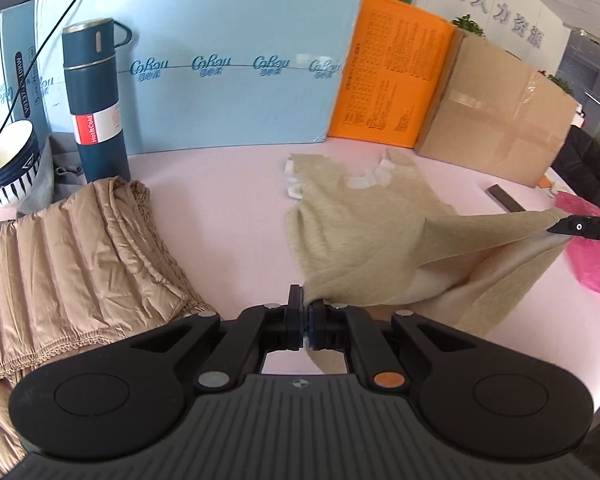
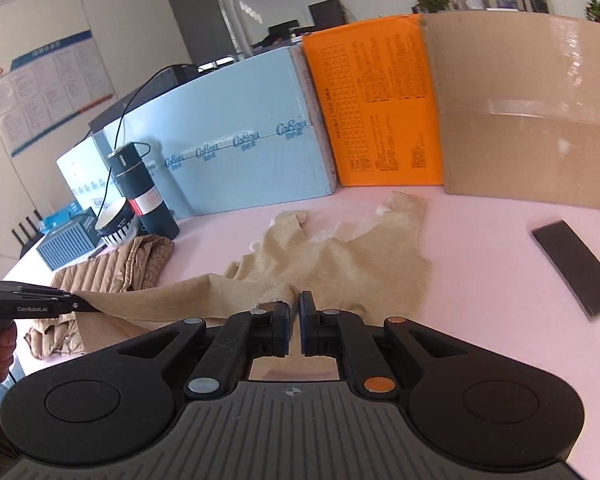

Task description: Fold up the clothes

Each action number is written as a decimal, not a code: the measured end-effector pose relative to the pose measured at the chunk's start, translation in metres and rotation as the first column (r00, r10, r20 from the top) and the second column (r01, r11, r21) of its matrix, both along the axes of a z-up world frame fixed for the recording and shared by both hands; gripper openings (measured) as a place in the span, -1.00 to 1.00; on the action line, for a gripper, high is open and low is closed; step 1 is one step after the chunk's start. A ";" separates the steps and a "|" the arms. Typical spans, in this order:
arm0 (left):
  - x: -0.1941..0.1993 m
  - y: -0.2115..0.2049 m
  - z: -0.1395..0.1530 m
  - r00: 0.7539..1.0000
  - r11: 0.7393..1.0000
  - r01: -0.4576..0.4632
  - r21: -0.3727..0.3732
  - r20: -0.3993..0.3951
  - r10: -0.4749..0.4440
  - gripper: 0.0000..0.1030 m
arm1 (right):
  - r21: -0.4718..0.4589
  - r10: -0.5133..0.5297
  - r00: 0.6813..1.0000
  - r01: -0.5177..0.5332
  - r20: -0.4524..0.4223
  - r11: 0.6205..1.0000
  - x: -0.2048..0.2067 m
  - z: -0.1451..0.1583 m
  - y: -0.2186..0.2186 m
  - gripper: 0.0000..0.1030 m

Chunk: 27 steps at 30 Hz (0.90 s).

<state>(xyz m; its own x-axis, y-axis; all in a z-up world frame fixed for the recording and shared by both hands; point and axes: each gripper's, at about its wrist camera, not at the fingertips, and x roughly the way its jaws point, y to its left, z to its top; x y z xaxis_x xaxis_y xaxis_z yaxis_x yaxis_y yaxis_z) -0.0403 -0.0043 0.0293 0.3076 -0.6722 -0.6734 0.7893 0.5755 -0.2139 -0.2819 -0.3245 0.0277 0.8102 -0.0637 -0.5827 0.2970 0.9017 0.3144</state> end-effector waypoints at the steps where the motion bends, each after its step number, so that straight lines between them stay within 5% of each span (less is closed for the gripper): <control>1: -0.005 0.005 0.003 0.999 1.000 0.031 0.000 -0.019 -0.031 -0.96 | 0.025 -0.036 0.999 0.037 -0.018 0.999 -0.018 0.001 -0.002 -0.91; 6: -0.031 0.017 -0.033 0.976 0.971 0.184 0.151 -0.146 -0.163 -0.80 | 0.083 -0.158 0.959 0.182 -0.234 0.980 -0.080 -0.044 -0.006 -0.85; 9: -0.049 0.015 -0.067 0.959 0.940 0.241 0.242 -0.206 -0.193 -0.59 | 0.053 -0.158 0.922 0.188 -0.352 0.981 -0.097 -0.080 0.002 -0.52; 12: -0.063 0.010 -0.082 0.962 0.928 0.242 0.285 -0.195 -0.191 -0.55 | -0.063 -0.109 0.928 0.092 -0.357 0.994 -0.095 -0.094 0.022 -0.39; 16: -0.071 0.005 -0.083 0.965 0.932 0.232 0.279 -0.186 -0.184 -0.19 | -0.186 -0.047 0.930 -0.023 -0.365 0.982 -0.093 -0.097 0.039 0.11; 20: -0.081 0.003 -0.082 0.972 0.929 0.219 0.298 -0.151 -0.181 -0.04 | -0.301 0.054 0.911 -0.191 -0.409 0.934 -0.102 -0.097 0.050 0.40; 25: -0.090 0.000 -0.083 0.976 0.924 0.209 0.320 -0.125 -0.177 0.28 | -0.367 0.056 0.899 -0.234 -0.435 0.900 -0.109 -0.097 0.052 0.59; 27: -0.091 -0.001 -0.082 0.976 0.921 0.211 0.327 -0.116 -0.183 0.33 | -0.439 0.080 0.890 -0.298 -0.449 0.848 -0.107 -0.099 0.062 0.62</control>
